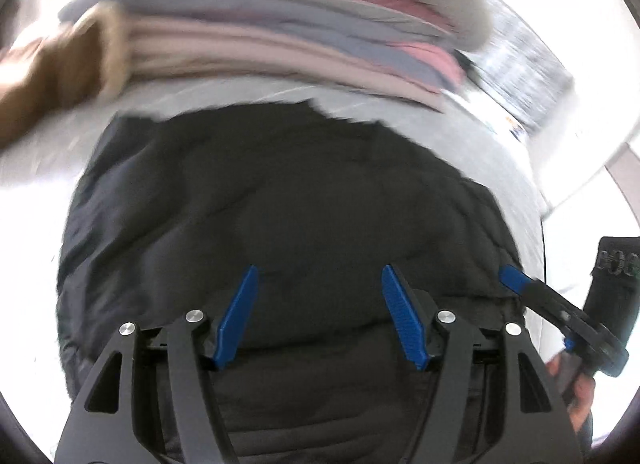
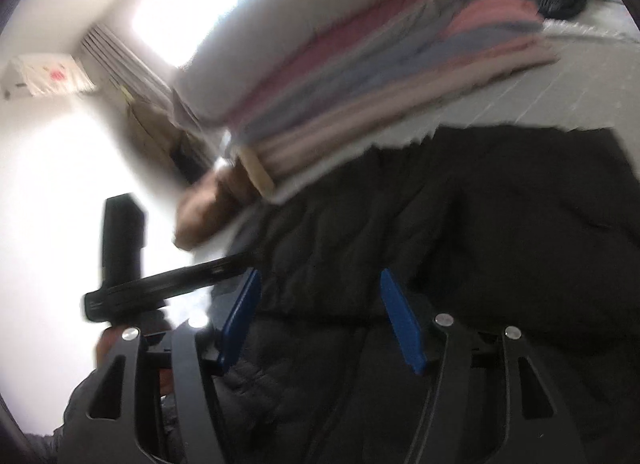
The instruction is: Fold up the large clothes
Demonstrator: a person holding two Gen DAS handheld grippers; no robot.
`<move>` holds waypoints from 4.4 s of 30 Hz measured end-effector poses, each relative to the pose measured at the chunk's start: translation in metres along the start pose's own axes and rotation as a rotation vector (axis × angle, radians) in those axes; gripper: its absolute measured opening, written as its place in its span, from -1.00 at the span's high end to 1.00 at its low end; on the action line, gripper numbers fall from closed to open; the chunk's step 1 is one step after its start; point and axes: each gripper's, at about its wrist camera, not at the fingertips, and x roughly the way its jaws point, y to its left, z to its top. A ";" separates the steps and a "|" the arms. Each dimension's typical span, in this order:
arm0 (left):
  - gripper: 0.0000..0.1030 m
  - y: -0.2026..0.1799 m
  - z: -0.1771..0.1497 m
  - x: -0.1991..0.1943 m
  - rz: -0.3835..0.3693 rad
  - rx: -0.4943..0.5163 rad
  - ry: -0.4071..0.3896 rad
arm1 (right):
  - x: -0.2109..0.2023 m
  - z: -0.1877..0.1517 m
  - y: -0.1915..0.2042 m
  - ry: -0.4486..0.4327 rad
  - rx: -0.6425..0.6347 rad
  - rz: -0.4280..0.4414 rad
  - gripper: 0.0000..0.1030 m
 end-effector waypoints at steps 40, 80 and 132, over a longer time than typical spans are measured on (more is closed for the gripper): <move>-0.43 0.067 -0.105 -0.112 0.012 0.019 -0.081 | -0.223 -0.113 -0.088 -0.060 0.135 -0.192 -0.34; -0.58 0.197 -0.265 -0.169 -0.007 -0.337 0.155 | -0.290 -0.266 -0.242 0.004 0.564 -0.104 -0.44; 0.79 0.149 -0.275 -0.149 -0.279 -0.304 0.295 | -0.262 -0.250 -0.138 -0.013 0.452 0.236 0.79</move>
